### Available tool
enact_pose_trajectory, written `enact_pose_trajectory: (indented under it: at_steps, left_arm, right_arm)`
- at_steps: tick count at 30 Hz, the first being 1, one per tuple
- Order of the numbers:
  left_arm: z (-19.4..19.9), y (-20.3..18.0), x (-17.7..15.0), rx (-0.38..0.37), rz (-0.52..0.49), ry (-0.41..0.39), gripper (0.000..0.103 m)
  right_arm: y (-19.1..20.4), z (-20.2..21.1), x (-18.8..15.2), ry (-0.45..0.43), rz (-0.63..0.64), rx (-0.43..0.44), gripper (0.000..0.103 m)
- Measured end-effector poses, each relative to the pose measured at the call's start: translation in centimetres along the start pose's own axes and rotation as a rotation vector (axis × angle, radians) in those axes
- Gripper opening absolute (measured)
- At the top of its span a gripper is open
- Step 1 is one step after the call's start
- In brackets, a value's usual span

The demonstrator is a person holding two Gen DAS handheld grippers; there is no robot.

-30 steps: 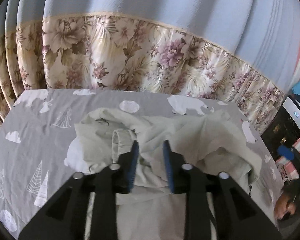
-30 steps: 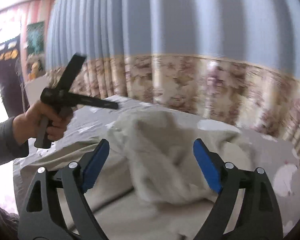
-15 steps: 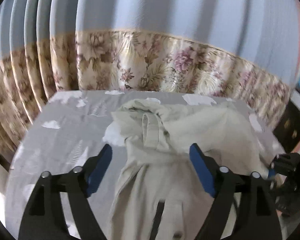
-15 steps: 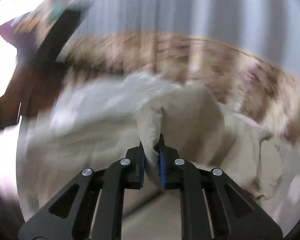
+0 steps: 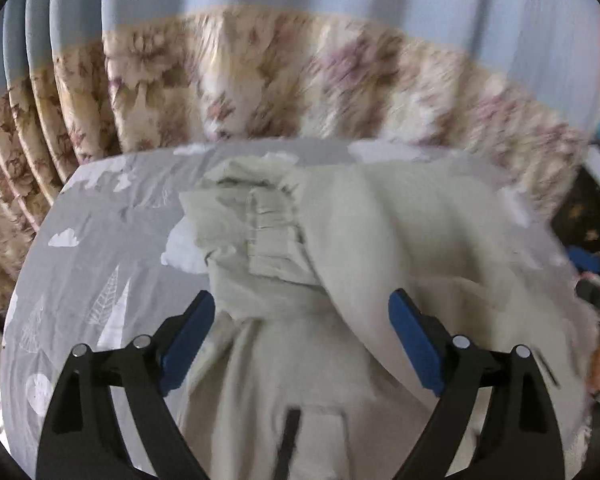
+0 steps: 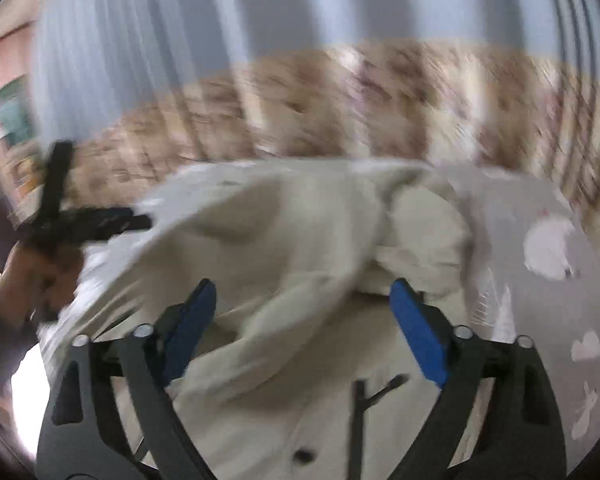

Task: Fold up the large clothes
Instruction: 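Lay the held jacket fabric down over the body with the right gripper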

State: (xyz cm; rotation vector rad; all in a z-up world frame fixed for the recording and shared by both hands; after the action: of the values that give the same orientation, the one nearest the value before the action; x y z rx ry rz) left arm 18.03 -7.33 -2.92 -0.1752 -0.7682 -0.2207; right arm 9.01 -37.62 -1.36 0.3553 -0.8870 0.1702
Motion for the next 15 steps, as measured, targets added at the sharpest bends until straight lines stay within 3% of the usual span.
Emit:
enact_pose_trajectory:
  at_steps: [1,4,6,8,10,12,13,14,15]
  left_arm:
    - [-1.1,0.0,0.3,-0.011,0.006,0.029,0.089]
    - [-4.5,0.1,1.5,-0.025,0.042,0.11,0.089]
    - [-7.3,-0.5,1.5,-0.122,0.047,0.236,0.089]
    - [-9.0,-1.1,1.2,-0.125,0.037,0.297,0.089]
    - [-9.9,-1.6,1.2,-0.1,0.009,0.294,0.082]
    - [-9.2,-1.5,1.7,-0.079,0.014,0.231,0.035]
    - [-8.7,-1.7,2.2,-0.065,-0.009,0.193,0.023]
    - [-8.2,-1.7,2.9,-0.042,-0.028,0.153,0.002]
    - [-7.3,-1.6,4.2,-0.016,-0.044,0.097,0.002]
  right_arm:
    - [-0.6,-1.9,0.9,0.037,-0.03,-0.019,0.07]
    - [-1.0,-6.0,2.3,0.107,-0.028,-0.068,0.064]
    - [-0.9,-9.4,2.8,0.186,-0.025,-0.079,0.062]
    - [-0.3,-11.0,2.3,0.242,-0.02,-0.087,0.05]
    - [0.5,-12.3,1.6,0.282,0.014,-0.072,0.016]
    - [1.1,-12.0,2.1,0.247,0.027,-0.039,0.009]
    - [1.8,-11.3,3.0,0.199,0.058,-0.032,0.008]
    - [2.3,-10.8,3.9,0.168,0.069,-0.028,0.008]
    - [2.6,-10.0,5.1,0.119,0.078,-0.019,0.008]
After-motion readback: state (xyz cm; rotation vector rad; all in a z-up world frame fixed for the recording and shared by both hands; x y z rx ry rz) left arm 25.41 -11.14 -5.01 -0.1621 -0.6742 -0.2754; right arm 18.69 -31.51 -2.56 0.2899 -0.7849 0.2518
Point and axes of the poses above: each gripper's, at about its wrist camera, not at the fingertips, and z roughly against the way its jaws point, y to its left, x to its top, the point moved 1 cm from there along -z, roughly the way its jaws point, and after that the axes turned 3 degrees about -y, right-handed, at the moved point
